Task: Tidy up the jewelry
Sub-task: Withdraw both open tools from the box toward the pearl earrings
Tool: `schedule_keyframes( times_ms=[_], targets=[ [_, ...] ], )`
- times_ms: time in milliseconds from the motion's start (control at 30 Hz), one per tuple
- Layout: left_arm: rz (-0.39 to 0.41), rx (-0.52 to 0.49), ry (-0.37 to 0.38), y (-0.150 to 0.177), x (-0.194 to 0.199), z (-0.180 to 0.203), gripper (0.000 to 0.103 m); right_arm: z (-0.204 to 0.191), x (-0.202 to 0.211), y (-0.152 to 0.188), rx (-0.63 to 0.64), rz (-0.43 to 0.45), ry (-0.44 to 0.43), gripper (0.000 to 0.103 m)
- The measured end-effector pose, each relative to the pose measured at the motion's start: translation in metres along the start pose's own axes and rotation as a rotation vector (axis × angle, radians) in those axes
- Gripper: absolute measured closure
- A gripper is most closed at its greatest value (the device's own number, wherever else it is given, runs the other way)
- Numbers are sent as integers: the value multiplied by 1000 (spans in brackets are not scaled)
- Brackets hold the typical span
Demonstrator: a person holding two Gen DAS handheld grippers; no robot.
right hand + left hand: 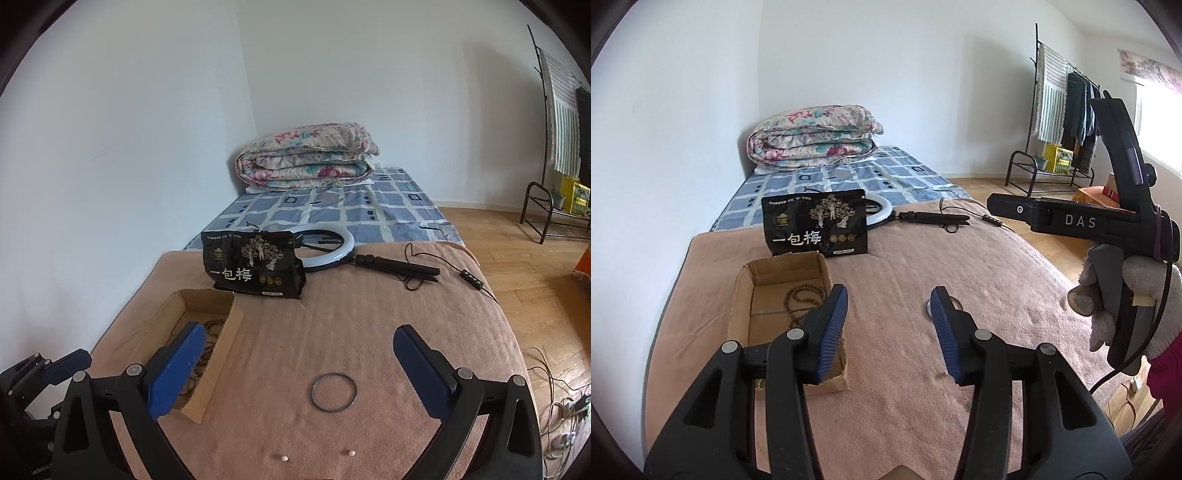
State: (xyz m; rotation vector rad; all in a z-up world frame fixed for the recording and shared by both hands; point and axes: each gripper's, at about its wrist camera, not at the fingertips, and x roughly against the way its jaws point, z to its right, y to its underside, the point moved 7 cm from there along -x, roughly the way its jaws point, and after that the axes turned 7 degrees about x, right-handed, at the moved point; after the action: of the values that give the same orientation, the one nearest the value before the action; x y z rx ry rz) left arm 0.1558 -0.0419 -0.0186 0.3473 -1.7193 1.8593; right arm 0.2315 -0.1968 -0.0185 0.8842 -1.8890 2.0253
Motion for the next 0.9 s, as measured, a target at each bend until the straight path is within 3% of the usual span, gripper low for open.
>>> schedule_keyframes(
  times_ms=[233, 567, 900],
  targets=[
    [-18, -29, 19, 5, -9, 17, 55, 29, 9, 17, -19, -16, 41, 0],
    [-123, 41, 47, 30, -43, 8, 55, 69, 2, 45, 17, -66, 100, 0],
    [-229, 65, 86, 67, -79, 16, 55, 84, -33, 98, 54, -191, 56, 1]
  ],
)
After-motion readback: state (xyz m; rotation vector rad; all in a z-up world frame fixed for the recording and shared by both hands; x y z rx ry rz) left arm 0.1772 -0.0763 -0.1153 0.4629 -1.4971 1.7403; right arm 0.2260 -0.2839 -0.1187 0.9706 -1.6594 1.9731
